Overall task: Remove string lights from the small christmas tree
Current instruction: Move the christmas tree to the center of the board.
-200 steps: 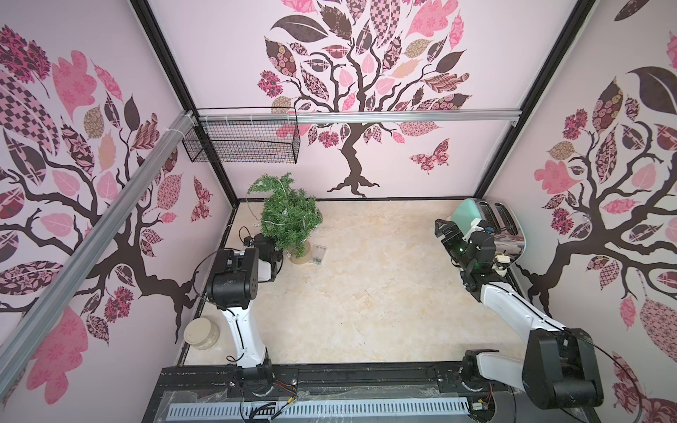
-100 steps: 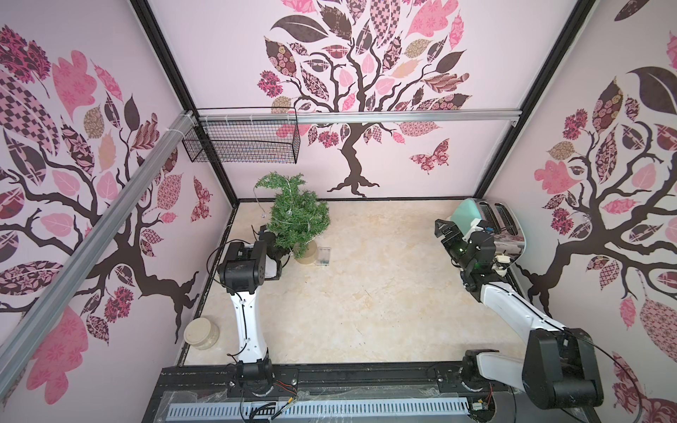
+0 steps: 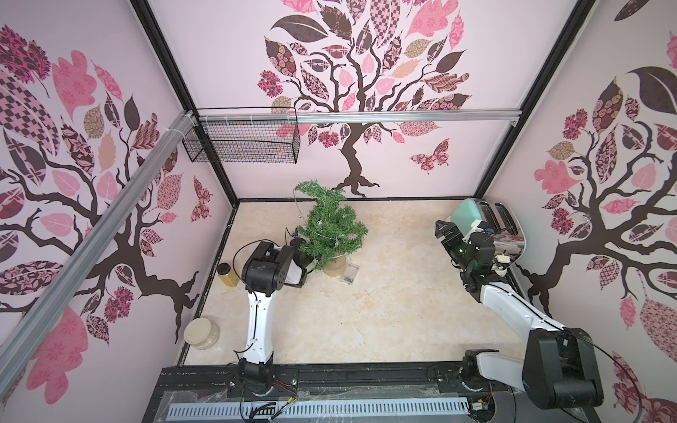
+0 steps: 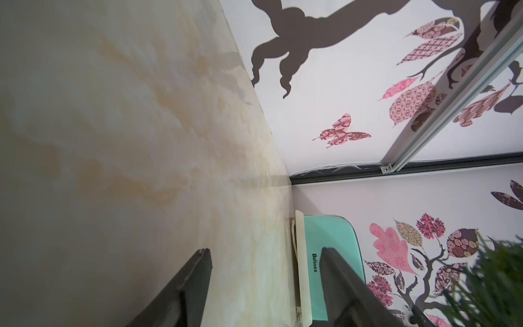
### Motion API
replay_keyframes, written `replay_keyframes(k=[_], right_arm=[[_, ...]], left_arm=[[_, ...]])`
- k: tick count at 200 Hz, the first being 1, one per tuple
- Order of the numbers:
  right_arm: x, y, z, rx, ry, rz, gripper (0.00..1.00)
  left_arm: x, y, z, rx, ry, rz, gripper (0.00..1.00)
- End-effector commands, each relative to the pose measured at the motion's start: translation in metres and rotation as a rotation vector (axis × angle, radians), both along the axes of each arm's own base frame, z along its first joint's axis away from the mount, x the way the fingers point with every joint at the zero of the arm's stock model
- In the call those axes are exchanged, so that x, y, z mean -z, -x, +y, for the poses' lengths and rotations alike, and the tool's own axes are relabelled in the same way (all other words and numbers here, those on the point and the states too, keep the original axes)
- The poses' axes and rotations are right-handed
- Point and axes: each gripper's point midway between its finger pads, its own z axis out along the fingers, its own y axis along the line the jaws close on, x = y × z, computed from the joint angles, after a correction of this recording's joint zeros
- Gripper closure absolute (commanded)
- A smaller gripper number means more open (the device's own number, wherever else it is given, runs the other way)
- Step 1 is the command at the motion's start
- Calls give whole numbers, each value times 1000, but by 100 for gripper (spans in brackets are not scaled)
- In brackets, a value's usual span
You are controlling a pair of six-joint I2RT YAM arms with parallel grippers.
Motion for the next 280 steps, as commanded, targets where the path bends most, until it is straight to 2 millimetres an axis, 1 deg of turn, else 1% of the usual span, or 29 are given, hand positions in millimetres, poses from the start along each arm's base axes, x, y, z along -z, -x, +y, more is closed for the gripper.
replay_keyframes(k=[1,29,44,59,84,103,118,130,132,137,140,145,150,153,163,177,183,185,192,197,212,230,239,250,264,272,280], right_arm=[[3,3,-4,22,13,13,0],[3,3,-4,24,10,19,1],[3,3,-3,18,5,21,0],[3,2,-2,10,-4,22,1],[3,0,3,-13,-29,28,1],[0,-3,9,-40,-55,30,1],[-2,-6,16,-74,-67,37,0],[-5,-7,20,-103,-73,37,0],[-6,-6,21,-109,-74,34,0],[-8,-6,23,-120,-76,31,0],[-9,-5,24,-125,-79,29,0],[-10,-4,26,-133,-83,25,0],[-13,-3,28,-143,-86,16,0],[-14,-1,30,-151,-87,13,0],[-21,2,35,-175,-83,-7,0],[-33,8,43,-201,-60,-44,1],[-39,11,46,-213,-49,-60,1],[-41,12,47,-216,-45,-68,2],[-49,15,52,-234,-31,-87,3],[-55,18,56,-247,-21,-103,4],[-71,26,70,-294,16,-134,8],[-92,43,92,-368,63,-192,15],[-103,54,106,-417,73,-234,18],[-119,68,124,-484,88,-290,23],[-135,85,148,-574,127,-345,32],[-141,95,161,-618,153,-360,36],[-148,105,174,-668,176,-379,40]], left_arm=[[53,36,-11,5,-44,175,33],[57,66,-19,8,-61,214,33],[57,81,-19,0,-73,231,32],[56,93,-10,-34,-84,247,31],[44,107,13,-119,-113,251,30],[35,117,28,-170,-162,264,28],[25,124,42,-219,-224,272,28],[11,130,52,-249,-272,263,26],[12,131,55,-257,-284,271,27],[4,134,59,-271,-294,273,26],[4,137,63,-284,-308,286,26],[-4,140,68,-303,-326,284,25],[-15,142,73,-322,-337,271,25],[-15,146,77,-335,-356,283,25],[-28,155,87,-360,-393,278,24],[-49,167,99,-399,-425,253,23],[-55,173,104,-411,-433,246,22],[-54,177,107,-417,-444,257,22],[-58,186,114,-433,-456,262,22],[-65,190,118,-450,-452,262,22],[-70,209,134,-498,-464,295,20],[-77,225,146,-530,-463,282,17],[-81,230,151,-555,-442,268,16],[-84,237,158,-584,-420,256,10],[-92,243,164,-611,-398,227,7],[-99,246,167,-620,-387,203,4],[-110,246,167,-623,-377,162,4]])
